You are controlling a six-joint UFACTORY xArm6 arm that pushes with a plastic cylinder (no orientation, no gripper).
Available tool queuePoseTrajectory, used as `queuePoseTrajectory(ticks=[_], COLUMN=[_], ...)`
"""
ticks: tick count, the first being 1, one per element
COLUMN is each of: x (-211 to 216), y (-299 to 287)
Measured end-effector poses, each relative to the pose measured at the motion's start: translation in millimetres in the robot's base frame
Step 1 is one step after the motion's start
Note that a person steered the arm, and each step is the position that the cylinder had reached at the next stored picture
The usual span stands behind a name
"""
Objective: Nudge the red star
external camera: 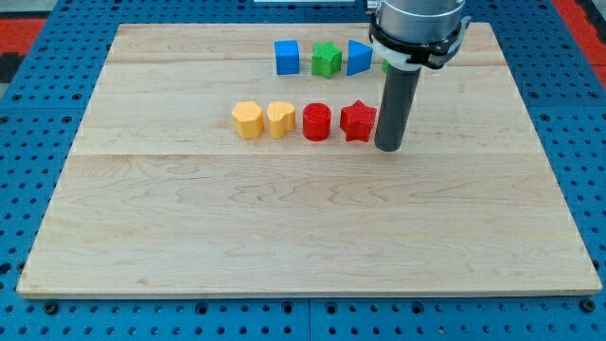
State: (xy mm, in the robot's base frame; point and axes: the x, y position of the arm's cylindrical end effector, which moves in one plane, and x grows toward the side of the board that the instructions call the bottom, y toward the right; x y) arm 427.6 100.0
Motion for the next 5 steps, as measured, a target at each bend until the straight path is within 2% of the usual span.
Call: queuePoseTrajectory(ticks=[5], x=[-12.0], y=[-3.9])
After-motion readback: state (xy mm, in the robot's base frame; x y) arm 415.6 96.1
